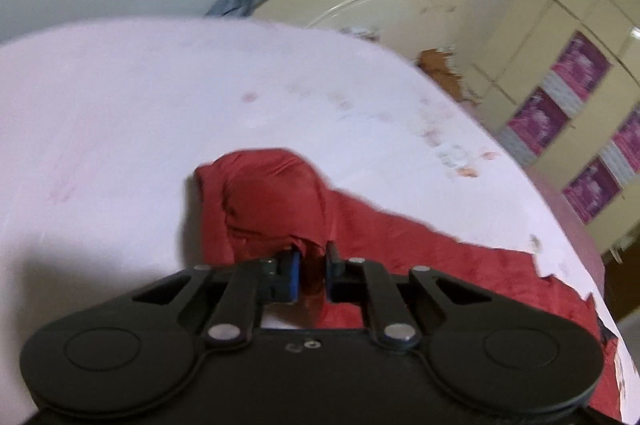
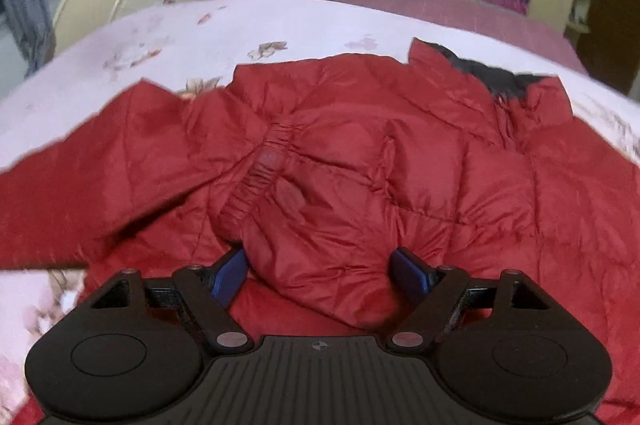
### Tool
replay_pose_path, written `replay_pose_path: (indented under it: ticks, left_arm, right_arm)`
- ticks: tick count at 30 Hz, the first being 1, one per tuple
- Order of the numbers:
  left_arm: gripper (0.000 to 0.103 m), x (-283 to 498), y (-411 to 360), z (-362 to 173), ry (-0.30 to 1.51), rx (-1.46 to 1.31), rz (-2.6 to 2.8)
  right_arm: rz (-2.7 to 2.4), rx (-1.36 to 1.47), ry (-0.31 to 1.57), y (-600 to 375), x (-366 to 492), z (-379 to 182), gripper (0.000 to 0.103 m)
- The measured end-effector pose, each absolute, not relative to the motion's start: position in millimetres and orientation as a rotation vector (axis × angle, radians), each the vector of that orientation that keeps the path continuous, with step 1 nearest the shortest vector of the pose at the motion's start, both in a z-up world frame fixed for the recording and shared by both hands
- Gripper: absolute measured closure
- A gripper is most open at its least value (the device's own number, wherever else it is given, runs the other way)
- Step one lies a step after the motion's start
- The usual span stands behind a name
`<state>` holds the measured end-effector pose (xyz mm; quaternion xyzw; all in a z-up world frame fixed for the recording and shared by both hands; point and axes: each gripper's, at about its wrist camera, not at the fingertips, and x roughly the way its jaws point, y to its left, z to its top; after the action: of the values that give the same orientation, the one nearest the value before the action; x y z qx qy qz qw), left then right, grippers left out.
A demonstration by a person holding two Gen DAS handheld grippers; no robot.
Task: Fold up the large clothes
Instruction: 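Carry the sleeve with the left tool across the jacket body and release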
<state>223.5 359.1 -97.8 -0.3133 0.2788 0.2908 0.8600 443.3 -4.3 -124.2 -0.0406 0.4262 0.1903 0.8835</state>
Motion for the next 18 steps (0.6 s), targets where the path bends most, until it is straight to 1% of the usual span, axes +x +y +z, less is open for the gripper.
replay_pose_path:
  ticks: [3,5,6,7,8,13,18]
  left_arm:
    - [0.092,236,346,-76,0.551,-0.583,0.544]
    - [0.093,250,336,-65,0.544,-0.558,0.488]
    - [0.093,258,331,-60,0.541,-0.549,0.461]
    - [0.093,266,323,-55,0.536,-0.531,0.432]
    - [0.093,275,314,-49,0.532,-0.509,0.394]
    - [0.093,316,261,-31,0.529,-0.441,0.215]
    - [0.093,356,195,-29,0.548,-0.365,0.032]
  right_arm:
    - [0.404,0.013,0.881,-16,444,-117,0.024]
    - [0.411,-0.054,0.891,-11,444,-123,0.025]
    - [0.415,-0.078,0.882,-9,441,-121,0.032]
    - [0.422,-0.053,0.880,-13,441,-117,0.042]
    - [0.429,-0.020,0.879,-17,441,-114,0.044]
    - [0.434,0.109,0.866,-48,434,-95,0.044]
    - [0.365,0.167,0.831,-91,421,-77,0.044]
